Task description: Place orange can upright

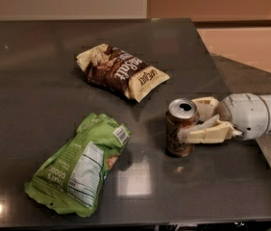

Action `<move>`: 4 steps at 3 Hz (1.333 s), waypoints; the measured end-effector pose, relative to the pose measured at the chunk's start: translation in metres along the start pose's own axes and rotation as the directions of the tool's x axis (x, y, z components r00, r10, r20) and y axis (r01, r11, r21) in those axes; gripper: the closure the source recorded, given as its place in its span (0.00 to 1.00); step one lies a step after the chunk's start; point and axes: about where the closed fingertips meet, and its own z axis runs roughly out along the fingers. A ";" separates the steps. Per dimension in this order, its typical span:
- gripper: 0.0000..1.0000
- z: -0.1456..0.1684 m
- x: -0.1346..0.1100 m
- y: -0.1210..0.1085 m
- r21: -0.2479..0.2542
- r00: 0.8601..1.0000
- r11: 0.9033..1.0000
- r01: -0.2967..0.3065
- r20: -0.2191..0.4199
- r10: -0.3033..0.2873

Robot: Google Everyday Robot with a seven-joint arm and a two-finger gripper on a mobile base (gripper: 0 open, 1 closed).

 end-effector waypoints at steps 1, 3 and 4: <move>0.38 -0.002 0.003 -0.002 0.011 0.999 1.000 0.013 0.038 -0.013; 0.00 0.003 0.001 -0.002 0.005 0.999 1.000 0.017 0.036 -0.017; 0.00 0.003 0.001 -0.002 0.005 0.999 1.000 0.017 0.036 -0.017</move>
Offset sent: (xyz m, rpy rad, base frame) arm 0.0020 -0.0015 -0.0028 0.0346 -0.0112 -0.0115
